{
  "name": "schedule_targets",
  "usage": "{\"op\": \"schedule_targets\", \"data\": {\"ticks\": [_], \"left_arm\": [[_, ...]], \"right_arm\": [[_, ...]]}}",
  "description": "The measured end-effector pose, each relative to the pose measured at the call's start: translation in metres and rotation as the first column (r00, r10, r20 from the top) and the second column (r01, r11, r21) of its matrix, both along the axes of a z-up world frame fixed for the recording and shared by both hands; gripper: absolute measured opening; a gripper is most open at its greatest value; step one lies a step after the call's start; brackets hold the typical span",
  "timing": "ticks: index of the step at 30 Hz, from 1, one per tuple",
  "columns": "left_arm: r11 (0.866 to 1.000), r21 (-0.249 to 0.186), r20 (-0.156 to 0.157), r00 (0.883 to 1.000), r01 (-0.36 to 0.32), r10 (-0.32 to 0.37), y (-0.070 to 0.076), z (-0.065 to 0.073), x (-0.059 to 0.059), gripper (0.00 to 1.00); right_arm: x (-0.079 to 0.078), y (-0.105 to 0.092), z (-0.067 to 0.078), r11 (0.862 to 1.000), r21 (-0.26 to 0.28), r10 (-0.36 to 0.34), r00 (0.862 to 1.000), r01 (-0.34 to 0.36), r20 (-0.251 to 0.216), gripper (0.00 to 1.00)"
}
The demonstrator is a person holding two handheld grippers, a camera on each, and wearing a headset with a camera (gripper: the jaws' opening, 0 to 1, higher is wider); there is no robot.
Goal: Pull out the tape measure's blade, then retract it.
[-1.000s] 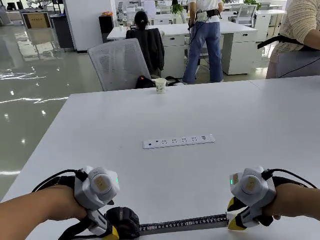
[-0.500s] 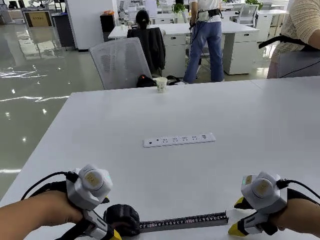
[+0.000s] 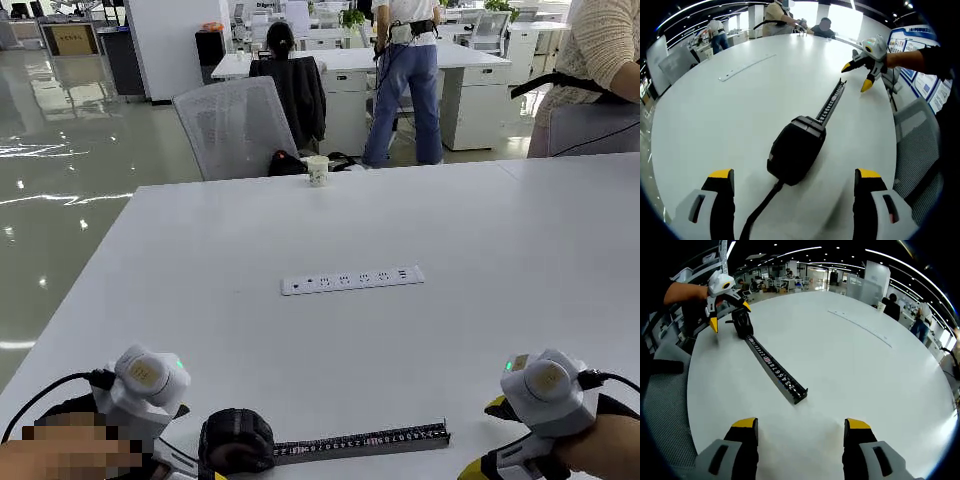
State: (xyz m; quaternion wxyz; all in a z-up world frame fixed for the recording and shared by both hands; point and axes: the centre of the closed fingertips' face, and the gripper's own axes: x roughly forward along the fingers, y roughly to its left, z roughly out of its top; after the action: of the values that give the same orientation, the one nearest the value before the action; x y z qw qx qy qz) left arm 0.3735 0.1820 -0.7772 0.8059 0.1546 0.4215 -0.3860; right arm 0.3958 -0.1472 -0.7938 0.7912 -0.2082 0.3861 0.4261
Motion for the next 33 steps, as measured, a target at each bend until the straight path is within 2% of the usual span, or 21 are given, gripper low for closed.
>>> {"op": "schedule_targets", "data": {"ticks": [2, 6, 9, 11, 14, 15, 17, 18, 19, 20, 23, 25, 26, 29, 33], "left_arm": [[0.999, -0.024, 0.002, 1.0, -0.023, 0.023, 0.001, 0.002, -0.002, 0.99], [0.996, -0.065, 0.038, 0.997, -0.059, 0.062, 0.006, 0.009, -0.002, 0.99], [0.991, -0.093, 0.043, 0.994, -0.094, 0.098, 0.009, 0.013, -0.003, 0.99], [0.991, -0.083, 0.081, 0.991, -0.104, 0.11, 0.014, 0.014, -0.003, 0.99], [0.988, -0.072, 0.095, 0.985, -0.136, 0.143, 0.021, 0.013, -0.006, 0.99], [0.987, -0.075, 0.101, 0.983, -0.145, 0.152, 0.024, 0.013, -0.006, 0.99], [0.982, -0.114, 0.118, 0.98, -0.148, 0.161, 0.023, 0.018, -0.009, 0.99], [0.984, -0.113, 0.124, 0.98, -0.14, 0.154, 0.023, 0.019, -0.012, 0.99], [0.987, -0.11, 0.156, 0.979, -0.117, 0.133, 0.022, 0.021, -0.013, 0.99], [0.988, -0.102, 0.171, 0.977, -0.113, 0.129, 0.023, 0.022, -0.015, 0.99], [0.984, -0.105, 0.166, 0.973, -0.141, 0.157, 0.026, 0.022, -0.021, 0.99], [0.978, -0.126, 0.177, 0.966, -0.165, 0.186, 0.029, 0.025, -0.023, 0.99], [0.971, -0.148, 0.178, 0.96, -0.189, 0.214, 0.031, 0.026, -0.024, 0.99], [0.966, -0.158, 0.185, 0.955, -0.204, 0.232, 0.037, 0.028, -0.03, 0.99], [0.96, -0.173, 0.198, 0.947, -0.22, 0.252, 0.042, 0.034, -0.037, 0.99]], "right_arm": [[-0.002, -0.004, -0.001, 1.0, 0.003, -0.018, 1.0, 0.018, 0.006, 0.73], [-0.004, -0.011, 0.002, 0.999, 0.016, -0.051, 0.998, 0.051, 0.023, 0.81], [-0.004, -0.017, 0.006, 0.996, 0.034, -0.079, 0.996, 0.078, 0.03, 0.85], [-0.005, -0.019, 0.009, 0.995, 0.048, -0.093, 0.995, 0.091, 0.031, 0.89], [-0.007, -0.022, 0.014, 0.992, 0.064, -0.108, 0.993, 0.105, 0.043, 0.92], [-0.007, -0.023, 0.016, 0.991, 0.07, -0.114, 0.992, 0.111, 0.047, 0.94], [-0.009, -0.025, 0.018, 0.988, 0.089, -0.13, 0.99, 0.125, 0.056, 0.99], [-0.009, -0.026, 0.02, 0.987, 0.097, -0.137, 0.988, 0.13, 0.066, 0.99], [-0.011, -0.028, 0.019, 0.986, 0.101, -0.139, 0.988, 0.132, 0.068, 0.99], [-0.012, -0.03, 0.019, 0.986, 0.103, -0.142, 0.987, 0.134, 0.069, 0.99], [-0.018, -0.033, 0.024, 0.981, 0.129, -0.159, 0.984, 0.147, 0.082, 0.99], [-0.021, -0.036, 0.026, 0.975, 0.151, -0.176, 0.981, 0.162, 0.079, 0.99], [-0.024, -0.038, 0.028, 0.973, 0.154, -0.184, 0.979, 0.17, 0.082, 0.99], [-0.031, -0.04, 0.032, 0.971, 0.173, -0.185, 0.979, 0.168, 0.086, 0.99], [-0.039, -0.046, 0.035, 0.975, 0.157, -0.171, 0.98, 0.154, 0.101, 0.99]]}}
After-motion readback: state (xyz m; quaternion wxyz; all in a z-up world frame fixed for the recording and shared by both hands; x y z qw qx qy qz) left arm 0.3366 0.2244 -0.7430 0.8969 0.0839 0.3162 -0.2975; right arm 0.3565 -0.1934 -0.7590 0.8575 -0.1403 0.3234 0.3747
